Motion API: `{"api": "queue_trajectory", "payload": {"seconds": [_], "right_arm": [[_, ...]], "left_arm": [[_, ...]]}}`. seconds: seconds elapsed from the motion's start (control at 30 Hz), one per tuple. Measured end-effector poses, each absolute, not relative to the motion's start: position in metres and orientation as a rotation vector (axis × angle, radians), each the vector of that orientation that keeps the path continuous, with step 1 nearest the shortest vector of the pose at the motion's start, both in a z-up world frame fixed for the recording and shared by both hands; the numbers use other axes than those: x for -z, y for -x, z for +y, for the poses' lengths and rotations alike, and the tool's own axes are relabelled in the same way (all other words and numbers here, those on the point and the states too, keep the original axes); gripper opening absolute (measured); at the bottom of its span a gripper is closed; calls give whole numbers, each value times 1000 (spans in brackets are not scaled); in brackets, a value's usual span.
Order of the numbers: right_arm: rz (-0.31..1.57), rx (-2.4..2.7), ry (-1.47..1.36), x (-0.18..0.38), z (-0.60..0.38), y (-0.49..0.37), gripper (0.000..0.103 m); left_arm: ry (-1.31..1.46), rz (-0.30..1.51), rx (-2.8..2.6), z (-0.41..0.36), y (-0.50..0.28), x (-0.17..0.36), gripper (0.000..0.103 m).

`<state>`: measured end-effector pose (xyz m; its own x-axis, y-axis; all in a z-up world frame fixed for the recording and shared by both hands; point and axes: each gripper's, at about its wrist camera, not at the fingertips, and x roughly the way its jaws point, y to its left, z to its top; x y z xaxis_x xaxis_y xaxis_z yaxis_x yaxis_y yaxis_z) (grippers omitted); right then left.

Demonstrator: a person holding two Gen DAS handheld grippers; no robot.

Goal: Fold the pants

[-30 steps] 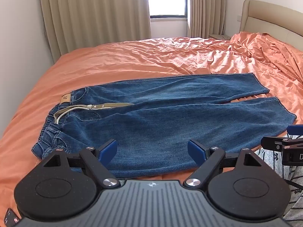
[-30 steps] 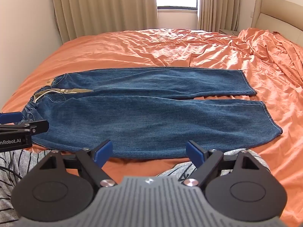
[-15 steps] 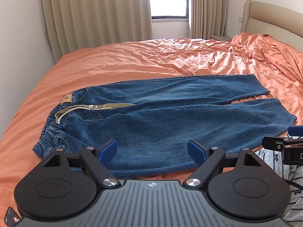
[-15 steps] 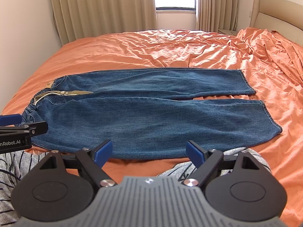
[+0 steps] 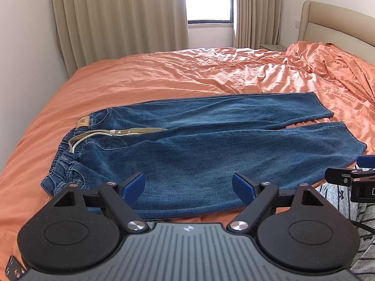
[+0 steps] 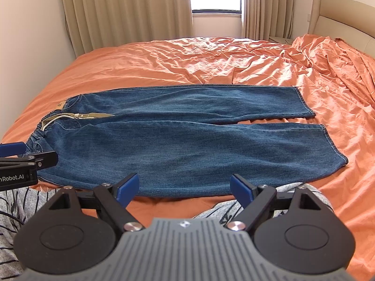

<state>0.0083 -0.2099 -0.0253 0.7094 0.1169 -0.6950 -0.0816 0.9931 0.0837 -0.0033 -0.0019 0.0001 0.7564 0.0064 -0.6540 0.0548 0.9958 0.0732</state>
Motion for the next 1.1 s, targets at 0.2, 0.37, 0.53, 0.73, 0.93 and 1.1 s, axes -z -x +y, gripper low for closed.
{"api": "queue_trajectory", "payload": {"seconds": [0.2,0.37,0.53,0.73,0.93,1.1], "right_arm": [[776,-106,-48,26,-209,-8,81],[772,-107,-42,25,-207,-8,81],[771,-105,-42,26,-207,-8,81],[739,-121,-39,29,-209,-8,81],[680,-153,-75,27,-216,-29,81],[635,-183,-69,23,-213,-61,81]], "left_arm": [[-87,714,26,-2,4,0,98],[-87,713,23,-2,4,0,98],[-87,713,24,-3,6,0,98],[-92,707,9,0,4,-2,98],[-61,710,-30,26,-16,-8,93],[12,707,-1,57,-39,-10,85]]}}
